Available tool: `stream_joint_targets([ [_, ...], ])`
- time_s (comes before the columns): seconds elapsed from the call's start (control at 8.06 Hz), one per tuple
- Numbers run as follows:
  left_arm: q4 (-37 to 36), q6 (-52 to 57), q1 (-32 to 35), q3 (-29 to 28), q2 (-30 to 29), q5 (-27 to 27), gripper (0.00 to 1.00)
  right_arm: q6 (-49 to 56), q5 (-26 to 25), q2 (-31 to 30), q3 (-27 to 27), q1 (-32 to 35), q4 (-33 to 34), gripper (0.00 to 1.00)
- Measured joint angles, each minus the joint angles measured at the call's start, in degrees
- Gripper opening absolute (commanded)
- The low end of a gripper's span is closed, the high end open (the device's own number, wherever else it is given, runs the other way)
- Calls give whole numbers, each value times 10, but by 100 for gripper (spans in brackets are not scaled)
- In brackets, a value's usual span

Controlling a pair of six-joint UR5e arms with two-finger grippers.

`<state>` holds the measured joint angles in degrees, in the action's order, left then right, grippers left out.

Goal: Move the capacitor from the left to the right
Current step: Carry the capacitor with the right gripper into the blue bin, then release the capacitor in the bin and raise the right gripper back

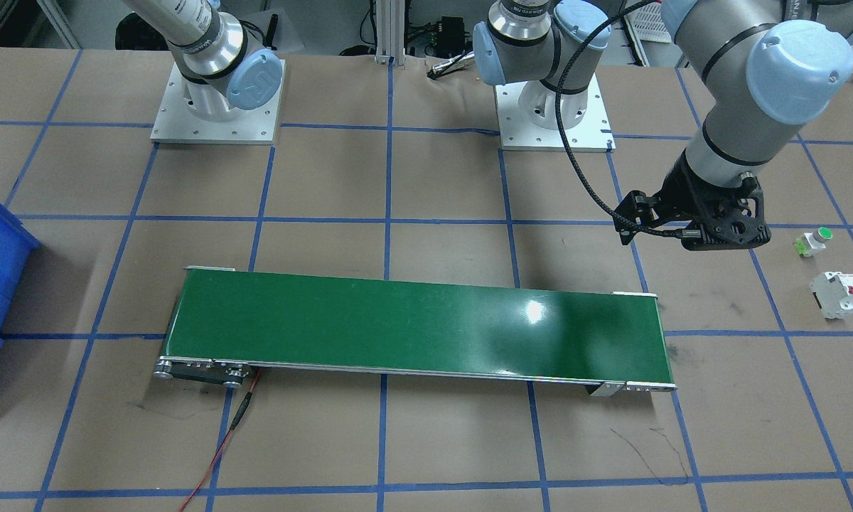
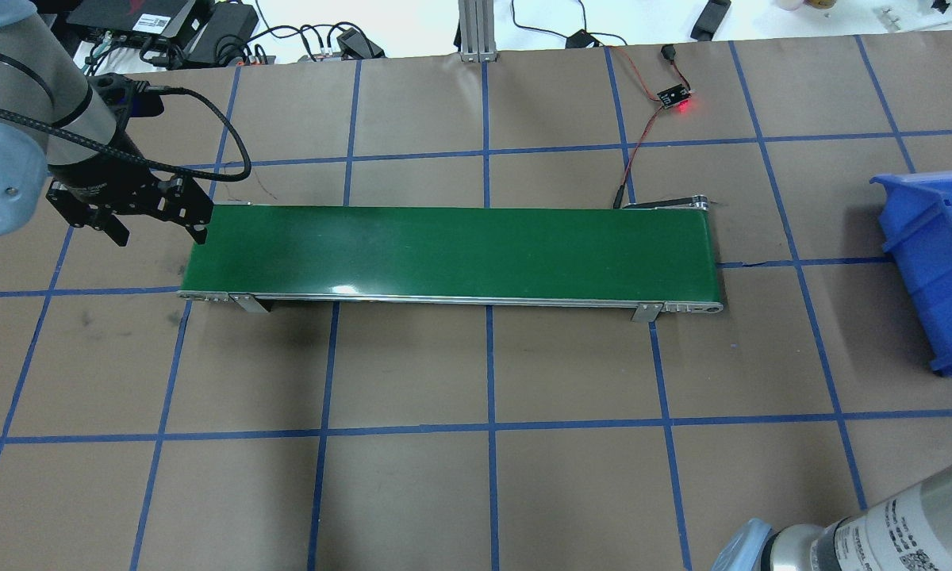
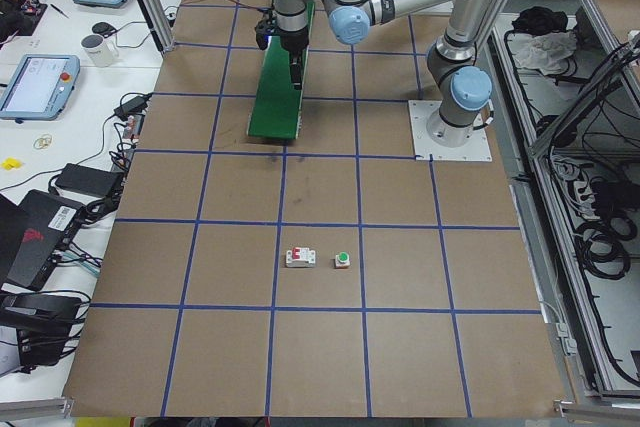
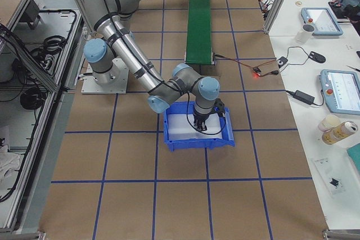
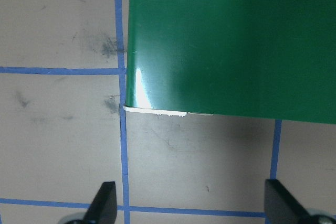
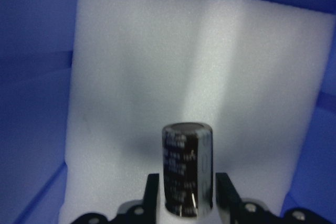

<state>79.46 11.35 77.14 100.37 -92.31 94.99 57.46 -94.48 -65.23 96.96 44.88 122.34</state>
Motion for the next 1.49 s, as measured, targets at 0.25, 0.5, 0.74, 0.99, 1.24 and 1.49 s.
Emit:
stream_joint_targets([
  [0.25,-1,-3,0,1,0,0,100,0,3,-47,-5,2,-43,100],
  [0.5,-1,-5,0,2,0,0,100,-17,11,-126,-11,25,-126,100],
  [0.74,-1,-5,0,2,0,-1,100,-129,17,-203,-23,102,-214,100],
  [0.99,0,-3,0,1,-2,-1,100,-271,16,-251,-43,221,-279,100],
  [1.24,1,0,0,0,-4,-2,100,-380,12,-264,-59,341,-301,100],
  [1.49,1,1,0,-1,-5,-4,100,-494,12,-267,-63,444,-309,100],
])
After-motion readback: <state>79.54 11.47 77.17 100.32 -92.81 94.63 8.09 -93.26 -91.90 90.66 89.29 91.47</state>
